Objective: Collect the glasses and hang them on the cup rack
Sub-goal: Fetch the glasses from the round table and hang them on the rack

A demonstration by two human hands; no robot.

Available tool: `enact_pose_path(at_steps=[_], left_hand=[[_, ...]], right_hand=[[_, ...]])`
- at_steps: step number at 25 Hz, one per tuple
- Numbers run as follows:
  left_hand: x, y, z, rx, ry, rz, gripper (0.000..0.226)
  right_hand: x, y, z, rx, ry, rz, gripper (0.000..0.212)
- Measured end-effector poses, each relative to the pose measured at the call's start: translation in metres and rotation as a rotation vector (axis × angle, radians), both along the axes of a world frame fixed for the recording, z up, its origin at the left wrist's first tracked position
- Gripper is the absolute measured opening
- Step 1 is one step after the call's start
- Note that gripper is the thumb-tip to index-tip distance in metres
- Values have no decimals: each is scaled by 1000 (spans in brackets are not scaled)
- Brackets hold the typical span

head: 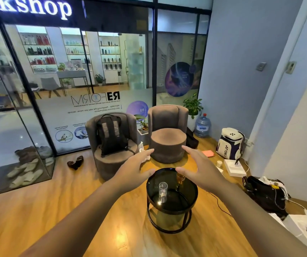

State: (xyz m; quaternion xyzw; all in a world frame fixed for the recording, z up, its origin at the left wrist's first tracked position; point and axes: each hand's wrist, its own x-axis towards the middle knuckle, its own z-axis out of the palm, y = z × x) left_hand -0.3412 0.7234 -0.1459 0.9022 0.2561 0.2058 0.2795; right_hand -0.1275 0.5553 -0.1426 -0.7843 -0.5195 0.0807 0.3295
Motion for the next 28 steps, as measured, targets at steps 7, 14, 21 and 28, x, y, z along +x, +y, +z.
enact_pose_path(at_steps=[7,14,21,28], left_hand=[[78,60,-48,-91,58,68,82],[141,110,-127,-210,123,72,95],[202,205,-236,-297,159,61,105],[265,302,-351,-435,233,68,115]], right_hand=[[95,66,-42,-105,68,70,88],[151,119,-106,-224,115,76,90],[191,206,-206,-335,225,35,87],[238,300,-310,-491,279,-67,91]])
